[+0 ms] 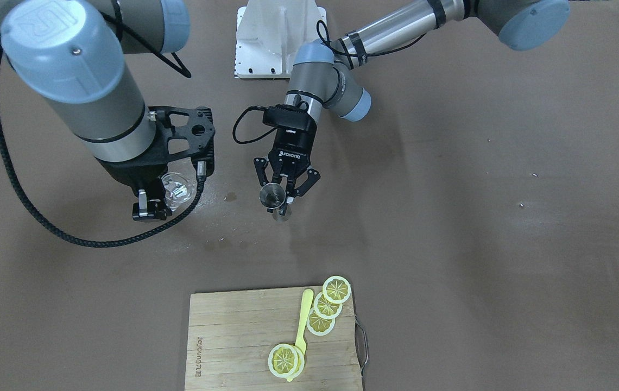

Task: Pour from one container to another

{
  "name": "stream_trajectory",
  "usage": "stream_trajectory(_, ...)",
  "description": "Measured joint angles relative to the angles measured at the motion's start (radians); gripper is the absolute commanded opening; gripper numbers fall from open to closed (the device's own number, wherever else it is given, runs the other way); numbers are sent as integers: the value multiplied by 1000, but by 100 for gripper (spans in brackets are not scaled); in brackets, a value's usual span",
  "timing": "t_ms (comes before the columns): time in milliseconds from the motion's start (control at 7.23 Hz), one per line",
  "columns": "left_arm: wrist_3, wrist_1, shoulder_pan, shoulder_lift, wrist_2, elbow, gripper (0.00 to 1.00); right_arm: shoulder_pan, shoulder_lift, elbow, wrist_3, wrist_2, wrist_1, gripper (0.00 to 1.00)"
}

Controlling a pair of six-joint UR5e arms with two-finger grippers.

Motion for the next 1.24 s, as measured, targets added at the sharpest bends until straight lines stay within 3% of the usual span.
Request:
stream_trajectory(276,156,-160,-14,62,-8,-19,0,18,-126,79,3,47,126,0)
stream_trajectory(691,284,-348,-45,202,-24,-91,0,51,-291,101,6,148,373,0)
stream_trajectory(1244,339,-390,-122,395,-116,-216,0,99,-429,-22,5,268,699,0)
